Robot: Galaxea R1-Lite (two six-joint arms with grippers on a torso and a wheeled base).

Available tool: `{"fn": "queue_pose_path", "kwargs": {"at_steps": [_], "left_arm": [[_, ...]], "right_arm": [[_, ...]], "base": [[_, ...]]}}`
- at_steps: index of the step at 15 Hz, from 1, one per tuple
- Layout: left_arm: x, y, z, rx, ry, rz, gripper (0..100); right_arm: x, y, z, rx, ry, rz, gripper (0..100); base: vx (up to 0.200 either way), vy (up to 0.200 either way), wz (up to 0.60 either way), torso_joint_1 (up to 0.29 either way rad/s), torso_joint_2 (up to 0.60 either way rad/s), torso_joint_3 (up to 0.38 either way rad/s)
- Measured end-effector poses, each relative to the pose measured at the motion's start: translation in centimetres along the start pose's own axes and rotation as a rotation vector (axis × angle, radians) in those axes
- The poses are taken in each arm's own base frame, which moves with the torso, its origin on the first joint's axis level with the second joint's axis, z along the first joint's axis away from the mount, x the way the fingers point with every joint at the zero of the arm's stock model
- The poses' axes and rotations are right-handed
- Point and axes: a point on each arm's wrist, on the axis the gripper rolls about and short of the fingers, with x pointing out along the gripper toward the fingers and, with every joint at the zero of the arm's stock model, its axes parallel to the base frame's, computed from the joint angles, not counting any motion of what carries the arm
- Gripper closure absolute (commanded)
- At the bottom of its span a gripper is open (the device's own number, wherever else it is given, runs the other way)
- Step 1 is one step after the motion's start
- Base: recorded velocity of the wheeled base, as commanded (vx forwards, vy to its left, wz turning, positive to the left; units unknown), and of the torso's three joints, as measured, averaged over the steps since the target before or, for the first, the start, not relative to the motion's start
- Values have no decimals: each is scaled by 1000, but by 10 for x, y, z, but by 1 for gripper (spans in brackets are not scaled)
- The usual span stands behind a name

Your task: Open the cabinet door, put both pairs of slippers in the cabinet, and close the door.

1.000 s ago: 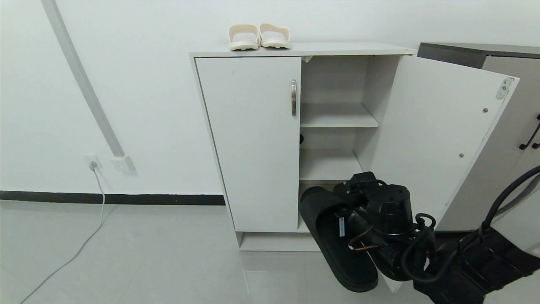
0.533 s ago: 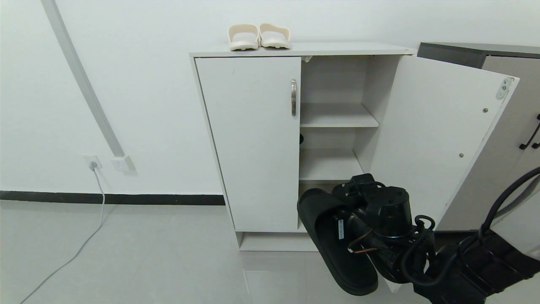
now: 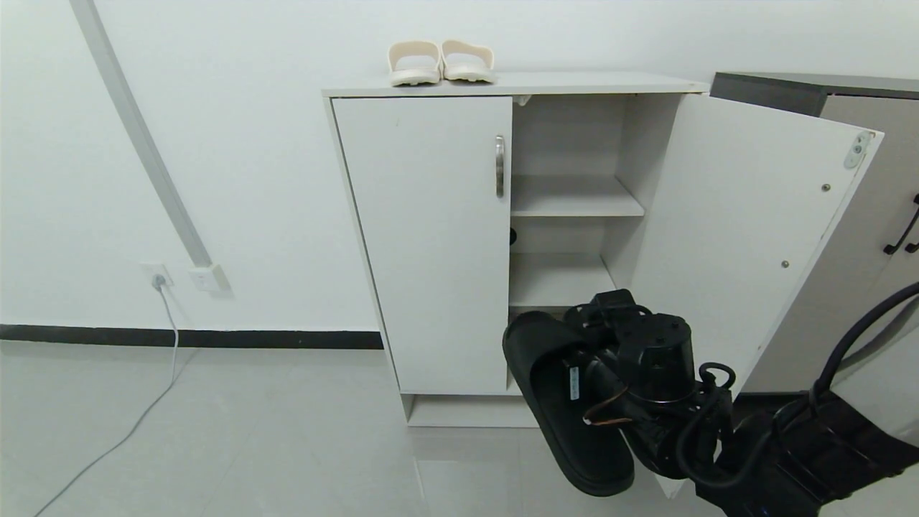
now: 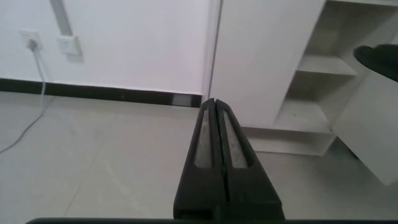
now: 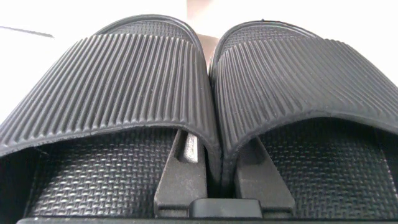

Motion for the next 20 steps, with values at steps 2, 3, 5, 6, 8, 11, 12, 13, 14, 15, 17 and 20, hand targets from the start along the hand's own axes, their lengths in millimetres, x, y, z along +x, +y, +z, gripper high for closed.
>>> {"fn": "queue_pose_path", "kwargs": {"at_steps": [2,3,5,6,8,11,12,13,14,15,17,20], "left_arm": [[0,0,0,-3,1,-1,100],[0,0,0,-3,1,-2,100],[0,0,0,-4,0,-2,100],[0,0,0,-5,0,-2,100],[0,0,0,-4,0,-2,100],[0,0,0,-5,1,-2,100],[0,0,0,-6,1,-2,100],[0,0,0,-6,2,-3,100],[0,0,0,-6,1,-3,100],[0,0,0,-7,1,-3,100],[0,0,0,-8,2,-2,100],[0,0,0,-10,2,-3,100]], "right_arm": [[9,6,9,21,-44,-64,100],[16,10,16,35,-65,-87,100],[29,13,24,43,-44,-130,100],[35,14,28,66,-34,-148,100],[47,14,37,132,3,-226,100],[55,14,43,171,-12,-260,100],[56,14,43,171,-12,-264,100],[58,14,43,171,-13,-267,100],[58,16,41,167,-8,-263,100],[58,16,40,166,-7,-264,100],[61,16,34,155,8,-267,100],[70,10,22,143,33,-293,100]], "base": [[0,0,0,0,0,0],[0,0,0,0,0,0],[0,0,0,0,0,0],[0,-200,0,-2,2,-2],[0,-200,0,0,2,2],[0,-200,0,2,-1,2],[0,0,0,0,0,0],[0,0,0,0,0,0],[0,0,0,0,0,0],[0,0,0,0,0,0],[0,0,0,0,0,0],[0,0,0,0,0,0]]}}
